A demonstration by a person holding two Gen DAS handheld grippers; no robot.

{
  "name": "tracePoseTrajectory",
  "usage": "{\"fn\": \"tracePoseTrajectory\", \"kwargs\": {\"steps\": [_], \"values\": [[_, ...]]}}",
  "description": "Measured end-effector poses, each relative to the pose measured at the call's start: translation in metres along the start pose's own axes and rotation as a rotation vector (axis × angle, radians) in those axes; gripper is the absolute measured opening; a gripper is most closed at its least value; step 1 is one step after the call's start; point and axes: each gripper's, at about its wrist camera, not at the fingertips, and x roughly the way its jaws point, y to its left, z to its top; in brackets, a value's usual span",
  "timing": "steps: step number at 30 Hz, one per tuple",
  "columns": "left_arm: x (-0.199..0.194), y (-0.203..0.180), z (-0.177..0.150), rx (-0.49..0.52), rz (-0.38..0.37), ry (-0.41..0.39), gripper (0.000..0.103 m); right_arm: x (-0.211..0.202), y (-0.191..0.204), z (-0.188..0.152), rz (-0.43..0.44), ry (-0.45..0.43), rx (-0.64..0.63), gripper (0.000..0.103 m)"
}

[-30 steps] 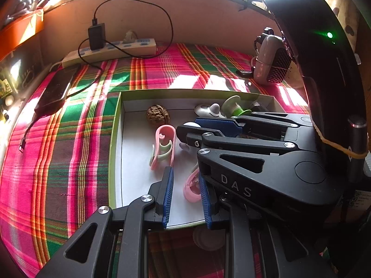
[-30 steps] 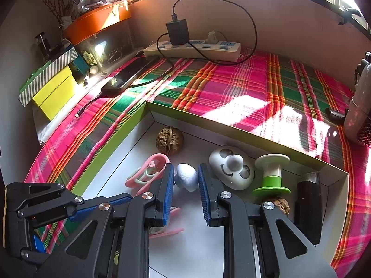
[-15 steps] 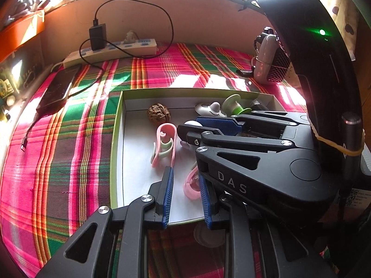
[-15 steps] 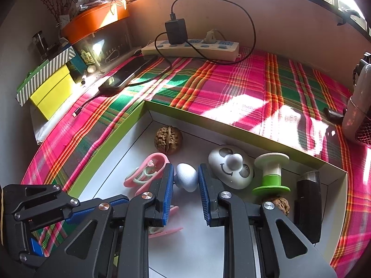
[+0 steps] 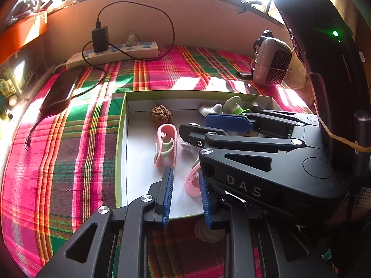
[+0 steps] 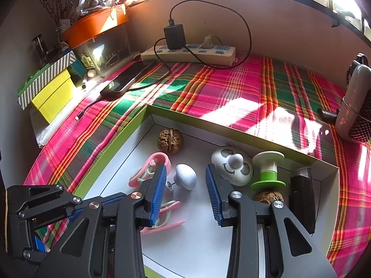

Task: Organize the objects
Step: 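Open the left gripper to drop the pink hook while the right gripper releases the white egg, then withdraw both open grippers from the box toward the remaining objects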

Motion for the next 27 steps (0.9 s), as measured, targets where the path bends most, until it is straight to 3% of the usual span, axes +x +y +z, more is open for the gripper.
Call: {"fn": "tracePoseTrajectory", "kwargs": {"steps": [27], "values": [[-0.038, -0.002, -0.022, 0.017, 0.017, -0.06, 0.023, -0.059, 0.0, -0.03, -0.073, -0.098, 0.126, 0.037]]}}
